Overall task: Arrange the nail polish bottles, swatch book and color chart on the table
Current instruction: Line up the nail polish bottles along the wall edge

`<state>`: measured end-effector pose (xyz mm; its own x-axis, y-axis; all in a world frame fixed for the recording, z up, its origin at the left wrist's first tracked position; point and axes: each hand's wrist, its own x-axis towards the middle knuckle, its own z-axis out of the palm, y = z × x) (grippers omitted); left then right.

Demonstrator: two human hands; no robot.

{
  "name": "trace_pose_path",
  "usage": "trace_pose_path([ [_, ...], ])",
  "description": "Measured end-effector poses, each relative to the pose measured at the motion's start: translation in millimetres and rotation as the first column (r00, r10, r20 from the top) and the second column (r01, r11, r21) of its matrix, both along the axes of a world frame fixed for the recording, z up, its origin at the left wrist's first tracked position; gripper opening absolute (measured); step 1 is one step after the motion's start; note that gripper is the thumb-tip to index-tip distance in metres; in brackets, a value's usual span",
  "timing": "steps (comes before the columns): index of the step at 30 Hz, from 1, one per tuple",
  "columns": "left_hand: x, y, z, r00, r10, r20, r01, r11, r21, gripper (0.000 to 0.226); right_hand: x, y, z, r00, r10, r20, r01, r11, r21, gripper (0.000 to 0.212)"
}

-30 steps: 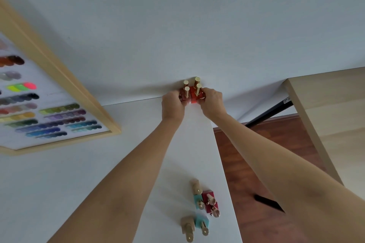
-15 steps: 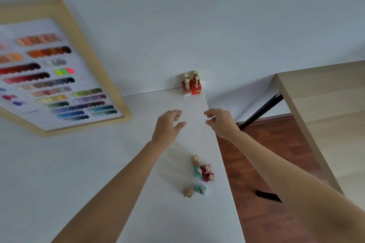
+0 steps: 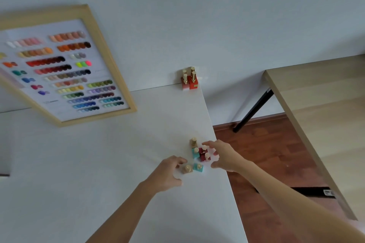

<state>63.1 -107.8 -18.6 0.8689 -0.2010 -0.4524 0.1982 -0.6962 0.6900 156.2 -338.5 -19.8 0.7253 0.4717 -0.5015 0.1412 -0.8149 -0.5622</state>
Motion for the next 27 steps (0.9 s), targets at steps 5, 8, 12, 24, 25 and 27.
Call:
trace_pose_path([
  [5,-10.9,-17.6,-2.2,0.993,0.051,0.103,-0.055,0.998,0.042,0.042,-9.9,8.5,-5.1,0.997,-0.033,0.066,0.031,0.999,0.035,0.061],
  [8,-8.1,-18.1,-2.7,0.980,0.083,0.179,-0.093,0.994,0.050,0.021,-12.9,9.6,-6.6,0.993,-0.065,0.103,0.059,0.996,0.063,0.047],
  [12,7.2,-8.4,-0.1,0.973,0.058,0.222,-0.085,0.990,0.116,0.018,-14.2,7.4,-7.7,0.987,-0.095,0.126,0.085,0.993,0.081,0.044],
  [24,84.9,-3.9,3.1,0.973,-0.182,0.139,0.163,0.977,0.138,0.085,-16.6,3.6,-13.4,0.969,-0.186,0.161,0.168,0.979,0.118,0.046],
  [25,90.0,-3.9,4.0,0.965,-0.234,0.118,0.216,0.965,0.148,0.089,-16.6,4.0,-13.4,0.969,-0.192,0.159,0.173,0.977,0.122,0.046],
  [27,98.2,-4.8,4.9,0.941,-0.327,0.091,0.307,0.934,0.182,0.088,-16.0,4.5,-14.0,0.966,-0.201,0.162,0.181,0.975,0.131,0.048],
])
